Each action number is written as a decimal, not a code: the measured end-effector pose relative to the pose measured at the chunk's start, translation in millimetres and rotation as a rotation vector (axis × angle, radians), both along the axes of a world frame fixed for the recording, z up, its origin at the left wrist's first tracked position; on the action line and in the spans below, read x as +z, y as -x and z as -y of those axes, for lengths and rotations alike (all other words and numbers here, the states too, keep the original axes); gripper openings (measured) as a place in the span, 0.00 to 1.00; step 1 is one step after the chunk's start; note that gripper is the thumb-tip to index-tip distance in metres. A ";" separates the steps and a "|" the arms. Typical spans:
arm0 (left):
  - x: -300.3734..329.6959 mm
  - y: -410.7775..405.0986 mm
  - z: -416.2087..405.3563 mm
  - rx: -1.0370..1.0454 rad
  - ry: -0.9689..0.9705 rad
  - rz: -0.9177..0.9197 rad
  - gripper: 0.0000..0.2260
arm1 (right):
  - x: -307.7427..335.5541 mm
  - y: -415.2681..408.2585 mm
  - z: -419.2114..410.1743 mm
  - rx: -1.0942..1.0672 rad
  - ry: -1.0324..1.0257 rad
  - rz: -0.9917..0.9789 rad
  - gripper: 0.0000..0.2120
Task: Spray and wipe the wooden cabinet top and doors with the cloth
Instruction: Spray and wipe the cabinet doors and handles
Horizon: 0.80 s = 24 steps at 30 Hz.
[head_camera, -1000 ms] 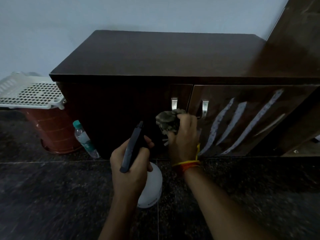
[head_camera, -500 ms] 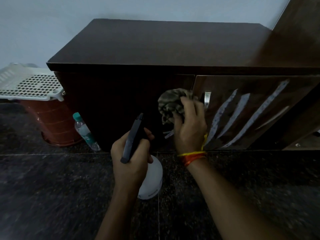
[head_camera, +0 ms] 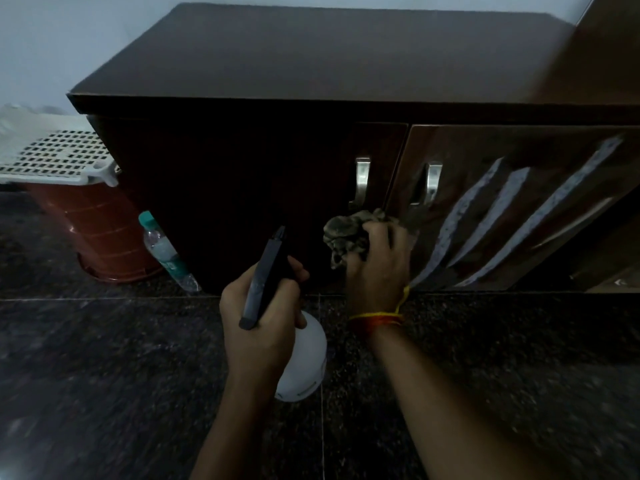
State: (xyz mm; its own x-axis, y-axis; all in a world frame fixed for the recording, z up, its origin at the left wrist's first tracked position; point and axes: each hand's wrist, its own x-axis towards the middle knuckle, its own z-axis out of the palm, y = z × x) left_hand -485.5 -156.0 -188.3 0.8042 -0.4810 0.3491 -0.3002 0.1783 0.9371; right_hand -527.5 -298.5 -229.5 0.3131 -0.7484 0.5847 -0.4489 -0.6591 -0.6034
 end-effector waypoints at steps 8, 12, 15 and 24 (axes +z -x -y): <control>-12.1 -9.3 3.0 -0.005 -0.039 -0.044 0.07 | -41.1 0.0 -4.8 -0.012 -0.240 0.035 0.15; -23.3 -11.1 8.8 -0.030 -0.043 -0.074 0.11 | -28.6 -1.9 -4.3 0.002 -0.199 0.117 0.16; -30.2 -11.7 8.4 -0.017 -0.050 -0.074 0.11 | -45.2 -1.2 -5.4 -0.015 -0.236 -0.012 0.17; -37.3 -14.5 0.0 0.025 -0.090 -0.052 0.08 | -48.8 -14.0 -9.4 -0.103 -0.394 0.215 0.14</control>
State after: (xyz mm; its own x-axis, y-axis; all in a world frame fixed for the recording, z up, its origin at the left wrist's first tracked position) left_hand -471.0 -156.0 -225.6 0.8326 -0.4878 0.2624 -0.2537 0.0854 0.9635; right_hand -513.5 -289.1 -278.4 0.1279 -0.9474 0.2932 -0.3371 -0.3196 -0.8856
